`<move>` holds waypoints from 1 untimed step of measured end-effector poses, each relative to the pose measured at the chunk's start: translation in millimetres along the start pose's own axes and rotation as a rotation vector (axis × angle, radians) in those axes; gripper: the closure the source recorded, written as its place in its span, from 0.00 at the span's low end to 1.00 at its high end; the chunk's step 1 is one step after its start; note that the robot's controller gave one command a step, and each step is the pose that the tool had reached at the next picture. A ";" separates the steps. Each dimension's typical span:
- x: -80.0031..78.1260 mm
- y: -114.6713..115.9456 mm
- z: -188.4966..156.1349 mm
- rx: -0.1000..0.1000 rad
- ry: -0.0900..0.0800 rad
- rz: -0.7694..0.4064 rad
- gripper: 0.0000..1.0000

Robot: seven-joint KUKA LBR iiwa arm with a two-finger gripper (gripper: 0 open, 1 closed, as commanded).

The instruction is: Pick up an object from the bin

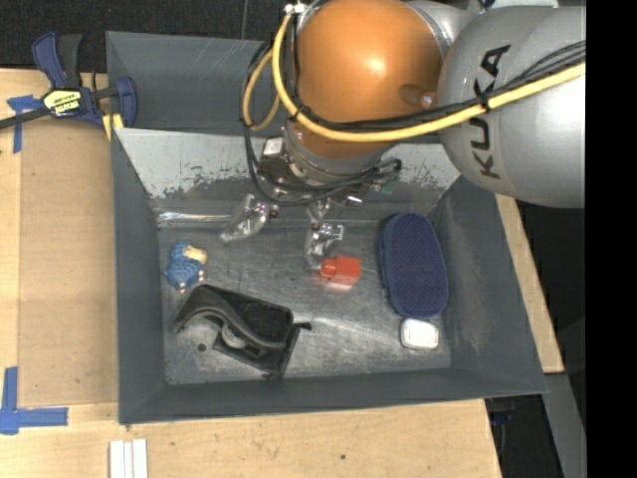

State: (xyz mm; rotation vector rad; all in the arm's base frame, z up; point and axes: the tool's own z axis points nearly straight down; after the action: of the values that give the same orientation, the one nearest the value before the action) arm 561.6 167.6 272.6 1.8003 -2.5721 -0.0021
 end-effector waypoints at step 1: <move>-9.7 61.6 123.5 -0.003 0.000 -0.268 0.00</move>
Offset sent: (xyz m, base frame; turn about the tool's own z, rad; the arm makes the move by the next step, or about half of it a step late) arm -0.0530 0.0293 -0.1205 -0.2667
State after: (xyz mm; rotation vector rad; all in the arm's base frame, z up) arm 506.8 197.8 149.2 2.1266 -2.3079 -0.0065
